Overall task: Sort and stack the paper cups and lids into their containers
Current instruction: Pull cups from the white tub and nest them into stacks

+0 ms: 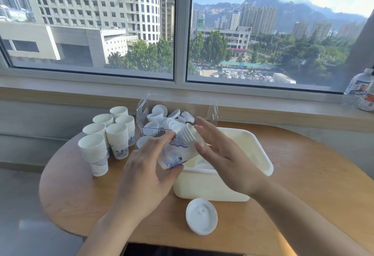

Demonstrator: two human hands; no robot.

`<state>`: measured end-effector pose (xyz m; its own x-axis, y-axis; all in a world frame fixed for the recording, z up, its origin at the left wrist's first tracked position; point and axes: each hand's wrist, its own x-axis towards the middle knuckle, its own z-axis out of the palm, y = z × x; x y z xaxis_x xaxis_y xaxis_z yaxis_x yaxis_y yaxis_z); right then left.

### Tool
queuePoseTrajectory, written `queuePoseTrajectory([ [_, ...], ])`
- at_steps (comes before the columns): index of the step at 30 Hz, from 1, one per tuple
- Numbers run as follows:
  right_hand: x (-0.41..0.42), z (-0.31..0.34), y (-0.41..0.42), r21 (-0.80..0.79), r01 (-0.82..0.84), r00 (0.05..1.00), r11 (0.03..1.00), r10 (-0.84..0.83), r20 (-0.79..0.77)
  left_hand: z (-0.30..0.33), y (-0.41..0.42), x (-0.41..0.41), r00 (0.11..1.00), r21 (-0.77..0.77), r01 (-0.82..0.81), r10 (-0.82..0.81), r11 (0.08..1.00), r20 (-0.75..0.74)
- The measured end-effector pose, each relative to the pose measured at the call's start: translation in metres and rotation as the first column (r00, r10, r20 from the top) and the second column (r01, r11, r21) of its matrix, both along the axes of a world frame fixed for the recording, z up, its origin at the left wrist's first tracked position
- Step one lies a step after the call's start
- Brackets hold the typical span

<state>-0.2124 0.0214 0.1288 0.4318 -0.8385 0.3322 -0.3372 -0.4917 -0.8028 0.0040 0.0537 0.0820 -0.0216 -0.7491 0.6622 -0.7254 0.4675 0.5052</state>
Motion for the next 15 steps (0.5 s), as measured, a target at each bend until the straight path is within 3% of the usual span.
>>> queuePoseTrajectory([
  [9,0.034,-0.021,0.028,-0.033,0.067,0.994,0.997,-0.064,0.085,-0.025,0.024,0.01,0.993,0.075,-0.024,0.032,0.997,-0.112],
  [12,0.035,-0.036,0.036,-0.151,0.12,0.986,0.981,-0.136,-0.098,-0.042,0.028,0.015,0.984,0.092,-0.033,0.049,0.995,-0.172],
  [15,0.028,-0.068,0.029,-0.375,0.202,0.911,0.905,-0.314,-0.267,-0.058,0.03,0.023,0.965,0.14,-0.073,0.105,0.987,-0.241],
])
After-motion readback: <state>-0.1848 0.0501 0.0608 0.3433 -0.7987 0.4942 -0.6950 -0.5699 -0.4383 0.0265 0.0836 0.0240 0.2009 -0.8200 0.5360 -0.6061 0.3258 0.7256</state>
